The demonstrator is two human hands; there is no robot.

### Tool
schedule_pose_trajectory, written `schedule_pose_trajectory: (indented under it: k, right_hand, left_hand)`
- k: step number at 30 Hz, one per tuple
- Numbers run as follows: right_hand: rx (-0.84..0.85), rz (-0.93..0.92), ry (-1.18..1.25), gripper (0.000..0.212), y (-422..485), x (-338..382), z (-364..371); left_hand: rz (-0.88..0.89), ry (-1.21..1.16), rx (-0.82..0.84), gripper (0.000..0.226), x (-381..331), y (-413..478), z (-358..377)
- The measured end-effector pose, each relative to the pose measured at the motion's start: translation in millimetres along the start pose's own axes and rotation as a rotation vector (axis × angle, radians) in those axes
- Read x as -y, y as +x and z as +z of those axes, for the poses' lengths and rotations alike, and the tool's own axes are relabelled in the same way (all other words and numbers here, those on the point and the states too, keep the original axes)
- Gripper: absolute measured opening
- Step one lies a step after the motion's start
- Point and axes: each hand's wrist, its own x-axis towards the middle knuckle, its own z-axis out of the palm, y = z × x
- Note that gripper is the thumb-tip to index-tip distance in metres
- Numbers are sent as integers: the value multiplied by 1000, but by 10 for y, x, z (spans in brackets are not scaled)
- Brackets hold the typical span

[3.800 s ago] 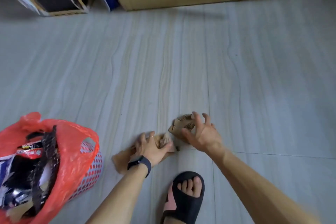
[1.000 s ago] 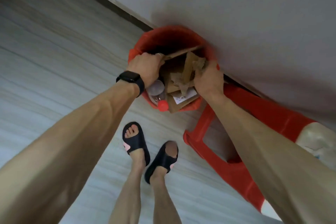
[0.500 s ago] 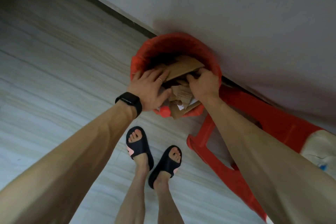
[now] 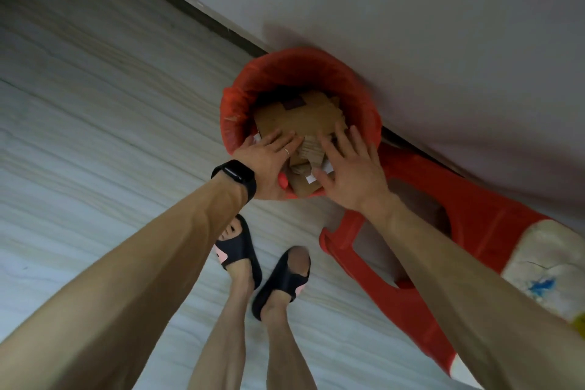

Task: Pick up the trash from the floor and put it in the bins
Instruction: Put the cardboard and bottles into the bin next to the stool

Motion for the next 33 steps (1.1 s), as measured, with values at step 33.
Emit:
schedule_pose_trajectory:
  k: [33]
  right_hand:
    - [-390, -191, 202, 45, -2795, 1943, -2028]
  left_hand:
    - [-391, -395, -481, 67, -778, -3740, -1516]
